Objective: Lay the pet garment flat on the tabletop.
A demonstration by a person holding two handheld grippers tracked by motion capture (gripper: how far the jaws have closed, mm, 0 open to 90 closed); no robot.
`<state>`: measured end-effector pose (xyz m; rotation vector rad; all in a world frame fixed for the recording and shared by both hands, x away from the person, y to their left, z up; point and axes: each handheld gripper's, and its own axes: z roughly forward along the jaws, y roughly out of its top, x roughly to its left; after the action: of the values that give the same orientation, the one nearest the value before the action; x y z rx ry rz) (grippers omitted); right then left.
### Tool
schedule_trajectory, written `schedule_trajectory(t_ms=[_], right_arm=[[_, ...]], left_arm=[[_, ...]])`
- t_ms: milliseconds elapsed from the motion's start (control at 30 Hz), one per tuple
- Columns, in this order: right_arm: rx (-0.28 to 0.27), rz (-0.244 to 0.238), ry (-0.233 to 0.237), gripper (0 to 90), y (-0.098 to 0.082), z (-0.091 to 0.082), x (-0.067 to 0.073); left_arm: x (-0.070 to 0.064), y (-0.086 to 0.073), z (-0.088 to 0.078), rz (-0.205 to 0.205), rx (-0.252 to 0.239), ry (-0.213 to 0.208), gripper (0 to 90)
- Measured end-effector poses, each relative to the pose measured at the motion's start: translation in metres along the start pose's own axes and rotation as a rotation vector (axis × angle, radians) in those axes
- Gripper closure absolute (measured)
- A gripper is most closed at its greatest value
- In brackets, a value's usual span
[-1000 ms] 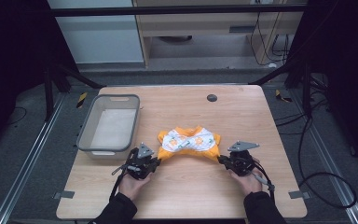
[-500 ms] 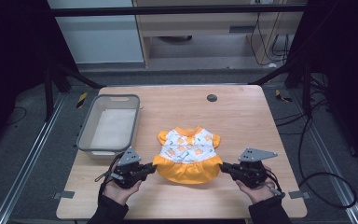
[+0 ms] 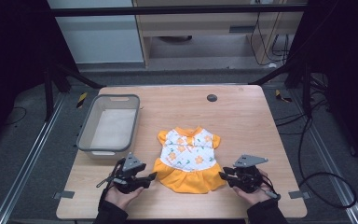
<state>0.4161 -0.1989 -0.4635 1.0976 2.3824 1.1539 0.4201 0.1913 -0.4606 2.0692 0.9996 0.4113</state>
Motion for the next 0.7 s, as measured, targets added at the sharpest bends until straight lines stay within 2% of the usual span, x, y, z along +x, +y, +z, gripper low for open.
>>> schedule_trajectory(t_ms=[33,67,133,167,233,300,400,500,533,600,667,700], right_arm=[[-0.024,0.002,-0.013,65.4,0.001,-0.003,0.0],[-0.038,0.002,-0.018,63.8,0.002,-0.005,0.0],[-0.092,0.001,-0.05,60.1,0.004,-0.011,-0.002],[-0.108,-0.011,-0.066,58.8,0.005,-0.012,-0.002],[-0.126,-0.014,-0.098,56.9,0.006,-0.014,-0.003],[-0.133,-0.01,-0.119,53.4,0.009,-0.014,-0.007],[-0.141,-0.013,-0.148,52.9,0.014,-0.014,-0.01],[-0.147,-0.002,-0.152,53.8,0.023,-0.014,-0.016],[-0.157,0.002,-0.163,53.9,0.026,-0.014,-0.019],[-0.146,0.025,-0.145,54.7,0.037,-0.01,-0.024],[-0.154,0.009,-0.158,54.6,0.044,-0.004,-0.03],[-0.156,0.016,-0.166,54.0,0.048,0.0,-0.033]], left_arm=[[0.0,0.0,-0.003,0.012,-0.016,0.01,38.8],[0.001,0.0,-0.01,0.059,-0.055,0.054,38.3],[0.001,0.001,-0.015,0.084,-0.084,0.059,48.6],[0.002,0.001,-0.017,0.086,-0.087,0.061,50.8],[0.003,0.004,-0.019,0.079,-0.091,0.073,49.8],[0.004,0.008,-0.018,0.086,-0.086,0.068,48.7],[0.006,0.019,-0.017,0.107,-0.091,0.07,47.9],[0.009,0.034,-0.014,0.113,-0.103,0.069,48.3],[0.011,0.039,-0.012,0.106,-0.107,0.063,48.3],[0.016,0.053,-0.005,0.103,-0.123,0.072,47.9],[0.02,0.063,0.004,0.1,-0.128,0.079,47.0],[0.024,0.07,0.011,0.102,-0.135,0.083,47.1]])
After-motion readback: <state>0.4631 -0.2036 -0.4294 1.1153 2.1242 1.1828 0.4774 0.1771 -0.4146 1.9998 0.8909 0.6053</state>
